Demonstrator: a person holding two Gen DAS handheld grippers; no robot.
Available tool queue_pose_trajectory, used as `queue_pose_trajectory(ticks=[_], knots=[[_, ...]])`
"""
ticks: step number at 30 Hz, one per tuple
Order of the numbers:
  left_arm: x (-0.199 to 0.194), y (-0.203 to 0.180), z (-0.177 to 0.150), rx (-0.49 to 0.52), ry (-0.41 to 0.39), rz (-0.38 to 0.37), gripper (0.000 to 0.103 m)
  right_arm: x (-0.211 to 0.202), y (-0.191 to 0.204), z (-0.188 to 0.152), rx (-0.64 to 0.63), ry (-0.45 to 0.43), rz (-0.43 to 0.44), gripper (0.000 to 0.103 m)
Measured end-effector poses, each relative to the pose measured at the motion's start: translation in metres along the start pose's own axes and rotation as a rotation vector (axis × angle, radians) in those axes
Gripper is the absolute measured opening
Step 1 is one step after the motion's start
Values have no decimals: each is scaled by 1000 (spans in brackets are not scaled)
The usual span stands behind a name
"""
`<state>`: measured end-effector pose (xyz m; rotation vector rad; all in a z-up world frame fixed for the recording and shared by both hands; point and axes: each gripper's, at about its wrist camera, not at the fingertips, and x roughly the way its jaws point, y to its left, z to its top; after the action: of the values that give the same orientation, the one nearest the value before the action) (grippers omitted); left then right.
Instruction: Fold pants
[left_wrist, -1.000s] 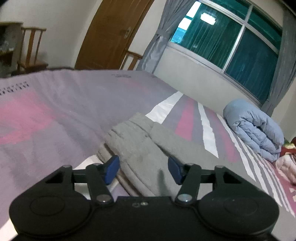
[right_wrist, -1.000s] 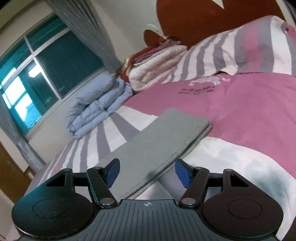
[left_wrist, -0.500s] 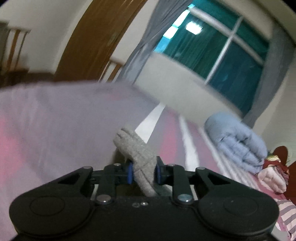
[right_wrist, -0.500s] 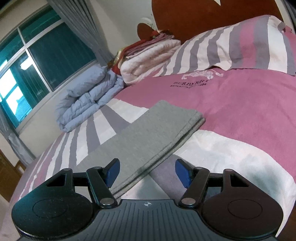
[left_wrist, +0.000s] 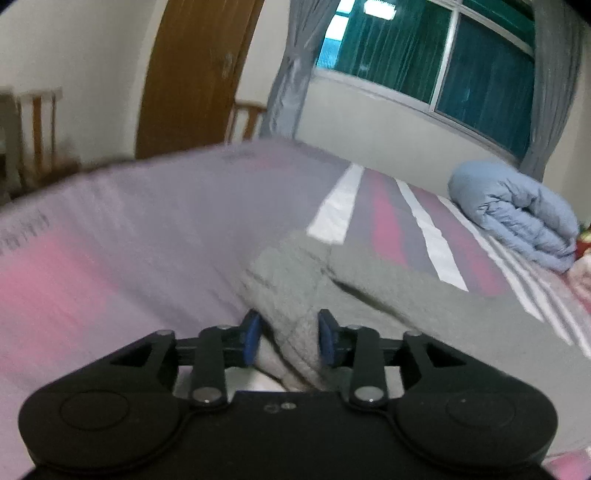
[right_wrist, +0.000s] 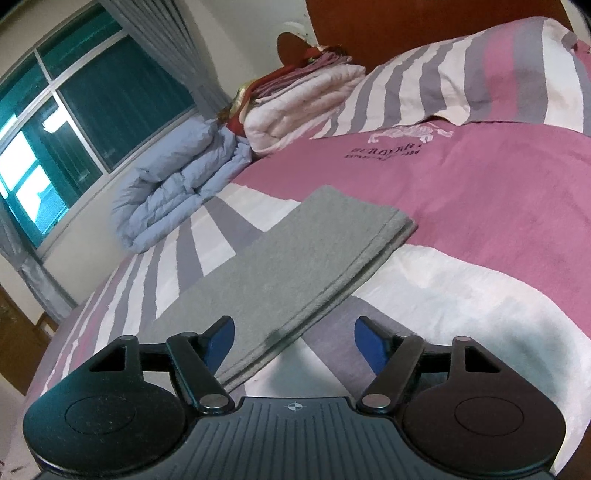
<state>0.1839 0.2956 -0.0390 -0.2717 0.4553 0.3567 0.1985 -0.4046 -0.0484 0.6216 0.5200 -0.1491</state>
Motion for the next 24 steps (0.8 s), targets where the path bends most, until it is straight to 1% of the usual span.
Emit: queue_pose_trajectory(ticks=[1,2,3,5,6,8,10,11,13,14,15,16,17,18,19,23,24], knots=[[-8,-9,4,37,-34,33,29,-1,5,0,-29,-7,15,72],[-16,-16,9,68,-68,50,34,-2,12,0,-69,-13,37,72],[-22,-26,15,91,-96,46,38,-1,22,0,-120,-14,60,72],[-25,-50,26,145,-123,9,55,6,45,-4,-193,2,96,72],[-22,-66,29,188,-122,-15,58,13,60,-8,-226,25,127,72],[-13,-97,27,256,-110,-71,58,31,94,-19,-331,78,160,72],[5,-122,21,297,-54,-125,58,49,122,-31,-411,102,194,72],[15,-131,17,311,-26,-139,58,58,132,-38,-438,108,216,72],[35,-139,8,341,42,-125,56,77,145,-48,-492,130,205,72],[47,-139,3,343,82,-100,54,86,149,-51,-511,155,198,72],[57,-136,0,350,109,-83,54,96,149,-55,-525,184,182,72],[65,-130,-7,363,142,-53,55,106,147,-57,-551,212,137,71],[71,-121,-10,342,152,-51,56,114,143,-59,-581,219,93,71],[70,-113,-10,308,149,-72,56,117,139,-57,-587,208,81,71],[71,-109,-9,304,148,-68,56,118,136,-54,-586,208,76,71],[70,-105,-2,352,140,-43,56,114,134,-49,-584,202,90,71],[70,-106,0,361,132,-30,55,110,135,-47,-567,192,108,71]])
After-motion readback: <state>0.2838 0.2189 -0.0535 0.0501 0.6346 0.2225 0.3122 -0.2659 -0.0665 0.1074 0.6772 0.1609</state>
